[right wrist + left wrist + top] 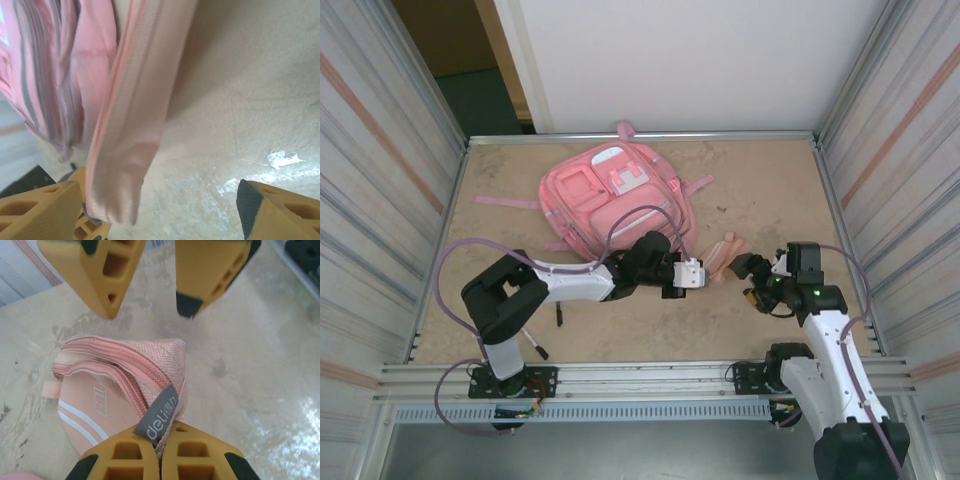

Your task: Pack books, pencil case, and school supplies into a backpack

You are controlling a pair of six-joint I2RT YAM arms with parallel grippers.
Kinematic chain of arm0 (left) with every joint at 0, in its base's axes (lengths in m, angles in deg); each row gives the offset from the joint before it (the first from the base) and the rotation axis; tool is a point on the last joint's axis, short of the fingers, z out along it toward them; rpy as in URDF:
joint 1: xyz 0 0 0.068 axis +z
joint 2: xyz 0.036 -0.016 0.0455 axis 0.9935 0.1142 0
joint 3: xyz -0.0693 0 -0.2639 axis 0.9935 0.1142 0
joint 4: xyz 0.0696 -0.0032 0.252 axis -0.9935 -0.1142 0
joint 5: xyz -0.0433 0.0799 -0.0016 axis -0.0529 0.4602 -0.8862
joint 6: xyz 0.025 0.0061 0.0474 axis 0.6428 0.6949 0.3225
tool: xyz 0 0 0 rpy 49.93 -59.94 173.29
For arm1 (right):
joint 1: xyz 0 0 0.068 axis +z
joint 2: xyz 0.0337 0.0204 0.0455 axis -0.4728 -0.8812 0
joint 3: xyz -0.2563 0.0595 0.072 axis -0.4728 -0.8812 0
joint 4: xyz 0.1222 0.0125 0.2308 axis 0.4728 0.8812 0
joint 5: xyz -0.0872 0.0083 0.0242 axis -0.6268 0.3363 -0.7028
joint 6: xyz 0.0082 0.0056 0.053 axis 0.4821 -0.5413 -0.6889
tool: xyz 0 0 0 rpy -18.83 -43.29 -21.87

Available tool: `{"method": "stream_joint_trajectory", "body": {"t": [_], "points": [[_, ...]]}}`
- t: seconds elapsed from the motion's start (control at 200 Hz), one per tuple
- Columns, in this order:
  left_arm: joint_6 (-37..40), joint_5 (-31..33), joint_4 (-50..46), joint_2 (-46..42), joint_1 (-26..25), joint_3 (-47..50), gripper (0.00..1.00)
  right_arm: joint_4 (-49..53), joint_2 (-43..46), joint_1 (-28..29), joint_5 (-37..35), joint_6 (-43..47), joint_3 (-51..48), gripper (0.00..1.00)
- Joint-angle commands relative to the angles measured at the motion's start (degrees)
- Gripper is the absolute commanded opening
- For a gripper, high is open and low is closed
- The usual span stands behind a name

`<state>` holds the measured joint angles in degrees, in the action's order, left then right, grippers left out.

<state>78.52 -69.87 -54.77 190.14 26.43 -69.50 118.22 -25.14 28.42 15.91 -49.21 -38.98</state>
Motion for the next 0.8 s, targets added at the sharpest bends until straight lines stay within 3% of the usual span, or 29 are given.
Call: {"method": "stream_joint_trajectory", "body": {"t": [0.0,0.145,0.19,0.266,0.301,0.411,0.601,0.797], "points": [[-4.66,-6.04,4.79,-3.42,-0.45,0.36,0.0,-8.13,0.82,-0.5,5.27,-8.42,-3.17,0.82],[-7.65,-9.4,6.43,-3.8,-0.55,0.21,0.0,-13.57,-2.37,-0.52,6.69,-11.71,-3.28,0.77],[-8.4,-9.41,6.35,-4.04,-0.74,0.01,0.0,-14.49,-3.18,-0.35,6.5,-12.14,-3.28,0.65],[-9.73,-9.42,6.73,-4.85,-0.74,0.34,0.0,-16.65,-3.89,-0.26,6.62,-13.61,-3.49,0.31],[-10.19,-9.49,6.96,-5.27,-0.77,0.61,0.0,-17.08,-3.85,-0.21,6.59,-15.07,-3.46,0.2],[-8.99,-9.73,5.26,-6.27,-0.73,1.04,0.0,-16.75,-2.77,0.49,4.51,-15.41,-2.62,0.0],[-5.89,-7.91,1.69,-8.96,-0.07,2.59,0.04,-15.15,-1.61,1.08,3.95,-15.08,-0.84,0.0],[0.22,0.69,-12.15,-15.06,0.71,0.61,0.46,-10.2,0.6,1.05,1.74,-11.35,1.98,0.0]]}}
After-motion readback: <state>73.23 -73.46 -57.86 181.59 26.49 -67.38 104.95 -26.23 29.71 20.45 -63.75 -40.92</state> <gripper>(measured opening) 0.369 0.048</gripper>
